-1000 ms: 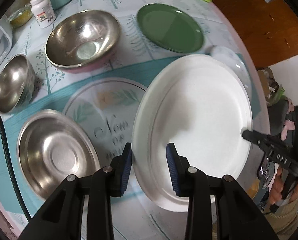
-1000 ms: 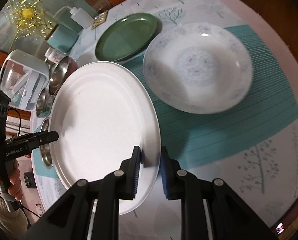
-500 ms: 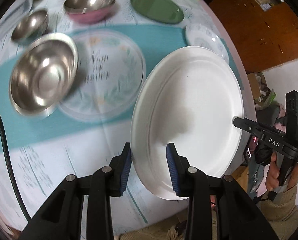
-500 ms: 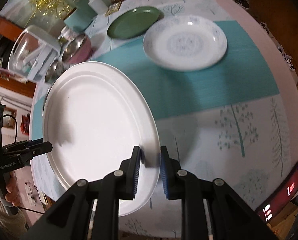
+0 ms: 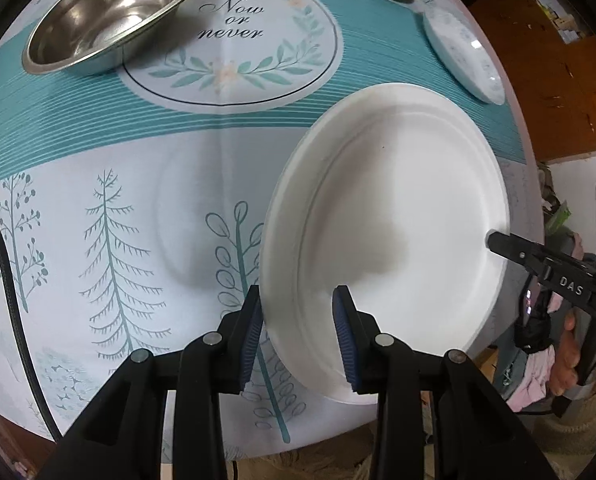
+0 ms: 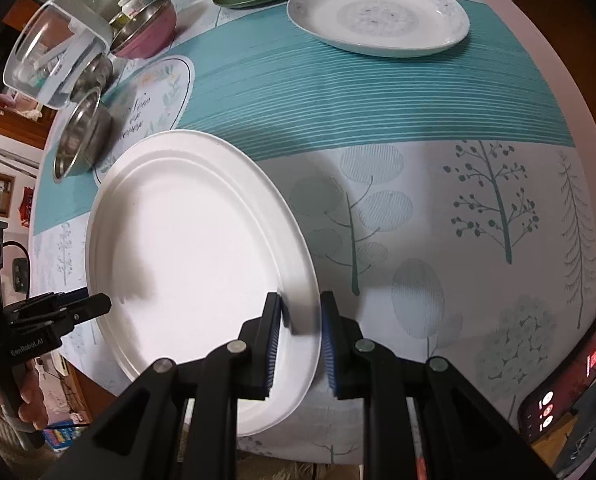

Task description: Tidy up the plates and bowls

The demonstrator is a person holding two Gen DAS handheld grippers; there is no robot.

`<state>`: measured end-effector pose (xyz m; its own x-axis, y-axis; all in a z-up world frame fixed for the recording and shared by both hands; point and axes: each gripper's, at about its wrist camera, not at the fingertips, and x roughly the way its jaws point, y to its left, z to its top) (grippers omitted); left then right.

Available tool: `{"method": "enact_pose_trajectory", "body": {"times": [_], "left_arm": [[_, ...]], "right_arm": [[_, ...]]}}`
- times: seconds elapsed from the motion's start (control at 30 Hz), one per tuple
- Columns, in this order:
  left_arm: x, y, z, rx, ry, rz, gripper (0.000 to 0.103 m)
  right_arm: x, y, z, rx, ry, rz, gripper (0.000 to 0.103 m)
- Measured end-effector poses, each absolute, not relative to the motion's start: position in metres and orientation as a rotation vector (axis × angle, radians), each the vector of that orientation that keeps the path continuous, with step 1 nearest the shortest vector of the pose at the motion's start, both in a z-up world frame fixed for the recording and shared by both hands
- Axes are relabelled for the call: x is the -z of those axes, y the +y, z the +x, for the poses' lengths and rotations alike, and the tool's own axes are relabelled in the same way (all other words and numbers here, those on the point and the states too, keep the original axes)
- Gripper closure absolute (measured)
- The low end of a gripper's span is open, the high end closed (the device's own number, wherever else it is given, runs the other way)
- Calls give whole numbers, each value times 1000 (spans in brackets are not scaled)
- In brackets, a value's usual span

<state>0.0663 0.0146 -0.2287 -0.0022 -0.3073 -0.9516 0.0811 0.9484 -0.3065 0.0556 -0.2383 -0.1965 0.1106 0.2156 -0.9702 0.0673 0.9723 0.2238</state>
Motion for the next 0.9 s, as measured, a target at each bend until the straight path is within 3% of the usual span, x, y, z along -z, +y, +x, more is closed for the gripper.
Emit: {"method": "enact_pose_trajectory", "body": {"times": [0.73,0.9], "left_arm": [[241,-3,81,261,1550,-163,70],[243,-7,82,241,1536,-170,57]], "right_arm": [[214,-232,70,-92,1490,185,81],[213,-227,69,-82,1464,143,79]]}}
